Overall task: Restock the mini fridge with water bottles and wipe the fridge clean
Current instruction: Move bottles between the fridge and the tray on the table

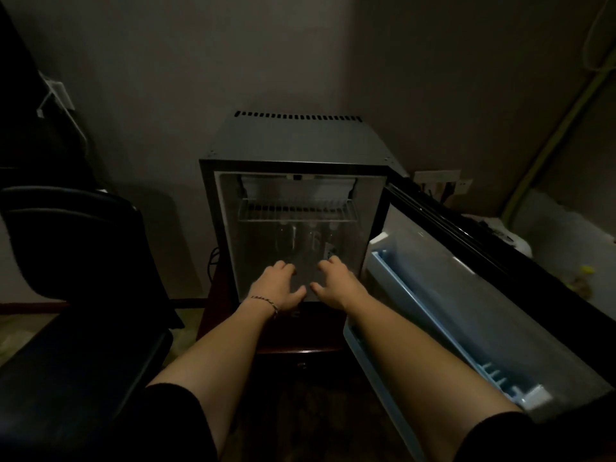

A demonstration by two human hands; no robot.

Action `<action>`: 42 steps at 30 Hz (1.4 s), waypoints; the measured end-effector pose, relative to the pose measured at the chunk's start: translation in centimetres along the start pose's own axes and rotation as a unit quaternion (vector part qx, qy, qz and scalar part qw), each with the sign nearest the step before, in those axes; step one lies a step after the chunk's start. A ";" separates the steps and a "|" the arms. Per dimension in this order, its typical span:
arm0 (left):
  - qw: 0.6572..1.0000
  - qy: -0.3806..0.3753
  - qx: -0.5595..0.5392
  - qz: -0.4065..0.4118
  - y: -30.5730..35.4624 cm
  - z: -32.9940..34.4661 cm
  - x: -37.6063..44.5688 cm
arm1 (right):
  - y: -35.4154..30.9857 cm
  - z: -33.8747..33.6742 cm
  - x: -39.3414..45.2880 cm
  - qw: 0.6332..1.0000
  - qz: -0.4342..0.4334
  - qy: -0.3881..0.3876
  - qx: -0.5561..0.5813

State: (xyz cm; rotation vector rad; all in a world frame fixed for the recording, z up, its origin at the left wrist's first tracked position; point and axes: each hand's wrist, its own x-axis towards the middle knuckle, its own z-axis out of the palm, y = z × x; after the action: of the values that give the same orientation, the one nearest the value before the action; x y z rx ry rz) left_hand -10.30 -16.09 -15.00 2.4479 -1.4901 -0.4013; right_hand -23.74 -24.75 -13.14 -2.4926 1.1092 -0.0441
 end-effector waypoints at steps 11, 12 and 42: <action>0.992 -0.035 -0.067 0.101 -2.6 1.2 13.8 | 2.4 1.9 11.6 0.987 0.157 -0.025 -0.014; 0.990 -0.033 -0.076 0.113 -2.9 1.4 14.7 | 2.8 2.4 12.7 0.985 0.168 -0.029 0.002; 0.977 0.031 -0.118 0.174 -3.9 4.5 23.5 | 5.6 4.5 19.9 0.987 0.092 0.112 0.063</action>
State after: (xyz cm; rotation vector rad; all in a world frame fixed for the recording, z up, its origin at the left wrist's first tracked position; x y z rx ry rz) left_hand 1.66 -35.65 -22.97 1.9531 -1.6952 -0.3993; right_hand -13.23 -40.77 -22.10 -2.3051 1.3768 -0.3373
